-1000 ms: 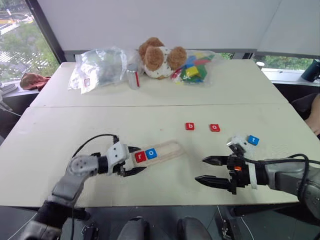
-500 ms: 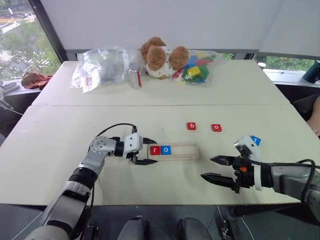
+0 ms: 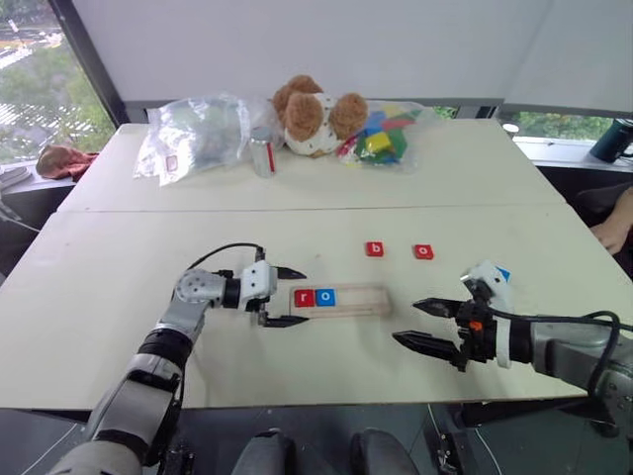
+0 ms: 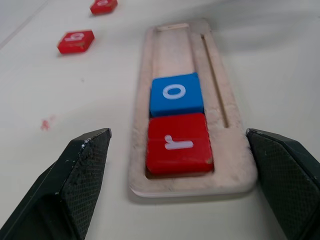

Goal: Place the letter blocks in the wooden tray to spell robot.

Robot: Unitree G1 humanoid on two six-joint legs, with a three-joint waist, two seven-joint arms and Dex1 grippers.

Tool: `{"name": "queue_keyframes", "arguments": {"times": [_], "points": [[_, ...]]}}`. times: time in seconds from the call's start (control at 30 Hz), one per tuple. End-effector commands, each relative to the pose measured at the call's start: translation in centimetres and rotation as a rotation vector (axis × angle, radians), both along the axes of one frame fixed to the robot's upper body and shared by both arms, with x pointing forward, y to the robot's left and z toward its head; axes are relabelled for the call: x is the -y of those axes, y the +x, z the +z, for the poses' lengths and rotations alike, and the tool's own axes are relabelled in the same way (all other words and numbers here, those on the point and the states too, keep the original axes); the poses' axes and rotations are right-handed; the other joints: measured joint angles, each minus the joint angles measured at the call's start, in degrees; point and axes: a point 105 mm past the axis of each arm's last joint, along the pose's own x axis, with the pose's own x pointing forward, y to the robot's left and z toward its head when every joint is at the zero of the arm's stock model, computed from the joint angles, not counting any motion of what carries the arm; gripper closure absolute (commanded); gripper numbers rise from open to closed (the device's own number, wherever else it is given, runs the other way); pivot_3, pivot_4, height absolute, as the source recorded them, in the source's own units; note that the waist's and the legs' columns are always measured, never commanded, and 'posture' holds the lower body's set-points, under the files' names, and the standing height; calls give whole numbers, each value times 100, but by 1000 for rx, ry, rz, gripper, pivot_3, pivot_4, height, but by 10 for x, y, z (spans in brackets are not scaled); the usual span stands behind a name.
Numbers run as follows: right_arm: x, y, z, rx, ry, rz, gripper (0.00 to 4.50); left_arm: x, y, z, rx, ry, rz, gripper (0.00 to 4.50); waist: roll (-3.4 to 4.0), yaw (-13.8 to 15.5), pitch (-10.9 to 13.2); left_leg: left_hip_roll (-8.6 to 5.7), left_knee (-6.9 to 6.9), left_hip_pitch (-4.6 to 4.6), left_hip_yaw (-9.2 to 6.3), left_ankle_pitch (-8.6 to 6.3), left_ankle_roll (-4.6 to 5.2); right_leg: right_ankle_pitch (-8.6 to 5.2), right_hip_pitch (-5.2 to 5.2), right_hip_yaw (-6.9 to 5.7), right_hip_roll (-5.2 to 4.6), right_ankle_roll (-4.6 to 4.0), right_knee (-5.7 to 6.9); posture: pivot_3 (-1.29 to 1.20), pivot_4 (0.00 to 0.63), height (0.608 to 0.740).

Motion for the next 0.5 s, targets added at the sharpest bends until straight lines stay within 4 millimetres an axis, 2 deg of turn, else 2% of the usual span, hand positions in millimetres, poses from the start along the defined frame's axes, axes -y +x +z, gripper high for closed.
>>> {"name": "queue_keyframes", "arguments": {"times": [0.03,0.07,0.1,0.2,0.3,0.37,0.5], "points": [[8,29,14,121,-5,-126,0,-48,-27,12,-127,100,-16,40,-5,-157,2,4,-6,-3,1,1,-2,0,-10,2,6,0,2,0,150,740],[10,37,12,136,-18,-165,0,-55,-33,18,-163,115,-7,40,0,-191,0,11,-17,-9,5,4,-9,-1,-28,5,11,-2,8,0,150,740],[8,49,10,151,-17,-211,0,-66,-34,33,-213,97,49,40,2,-208,1,13,-27,-12,5,8,-16,-3,-36,3,11,-5,11,0,150,740],[-10,82,1,188,-17,-302,0,-89,-6,83,-163,-64,324,40,1,-135,8,10,-41,-27,7,23,-40,-4,-67,2,10,-8,24,0,150,740],[-23,107,-9,196,-25,-389,0,-97,7,119,-88,-180,465,40,0,-4,8,5,-8,-60,5,23,-39,-4,-97,-1,8,-8,54,0,150,740],[-28,123,-12,216,-56,-448,0,-97,5,134,-61,-217,500,40,0,-9,8,-6,13,-78,5,21,-36,-4,-117,2,2,-7,82,0,150,740],[-29,141,-16,225,-107,-543,0,-83,-15,139,-73,-213,480,40,0,-43,8,-15,16,-101,7,36,-62,-3,-135,5,-2,-5,93,0,150,740]]}}
